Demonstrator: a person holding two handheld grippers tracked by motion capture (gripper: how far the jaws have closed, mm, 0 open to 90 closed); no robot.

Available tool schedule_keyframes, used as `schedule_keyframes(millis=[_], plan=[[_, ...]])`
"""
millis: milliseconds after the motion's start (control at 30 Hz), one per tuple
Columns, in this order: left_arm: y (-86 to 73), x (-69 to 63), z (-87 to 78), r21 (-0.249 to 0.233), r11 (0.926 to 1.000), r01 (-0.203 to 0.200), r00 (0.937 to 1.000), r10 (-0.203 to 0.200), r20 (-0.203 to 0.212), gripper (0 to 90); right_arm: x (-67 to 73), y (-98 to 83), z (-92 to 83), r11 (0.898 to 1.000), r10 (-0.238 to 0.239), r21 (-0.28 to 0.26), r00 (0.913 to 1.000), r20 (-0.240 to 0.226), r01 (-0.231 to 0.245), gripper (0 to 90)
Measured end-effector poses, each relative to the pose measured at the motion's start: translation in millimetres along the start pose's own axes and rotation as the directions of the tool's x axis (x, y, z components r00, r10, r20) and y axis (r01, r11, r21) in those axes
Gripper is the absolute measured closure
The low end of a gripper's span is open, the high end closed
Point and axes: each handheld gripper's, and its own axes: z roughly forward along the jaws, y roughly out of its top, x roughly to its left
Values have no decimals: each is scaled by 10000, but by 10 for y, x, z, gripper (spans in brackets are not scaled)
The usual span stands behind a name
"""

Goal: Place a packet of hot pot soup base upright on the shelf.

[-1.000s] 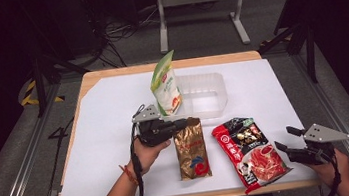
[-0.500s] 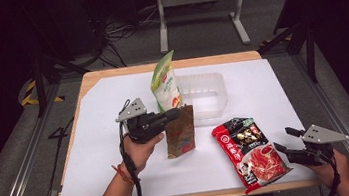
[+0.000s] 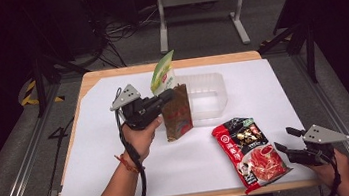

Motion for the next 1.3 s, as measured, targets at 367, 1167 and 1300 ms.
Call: schedule_keyframes(millis=[367, 1167, 1300], plan=[[178, 103, 331, -31, 10000, -65, 9942, 62, -1072, 881, -22, -10, -20, 10000, 39, -68, 10000, 62, -39, 326], [333, 323, 1107, 224, 9979, -602, 9245, 642, -3757, 880, -37, -13, -69, 9996, 66, -271, 10000, 70, -64, 326], [345, 370, 1179, 211, 9985, -502, 9061, 544, -4196, 880, -47, -24, -58, 9997, 135, -224, 9999, 39, -134, 326]])
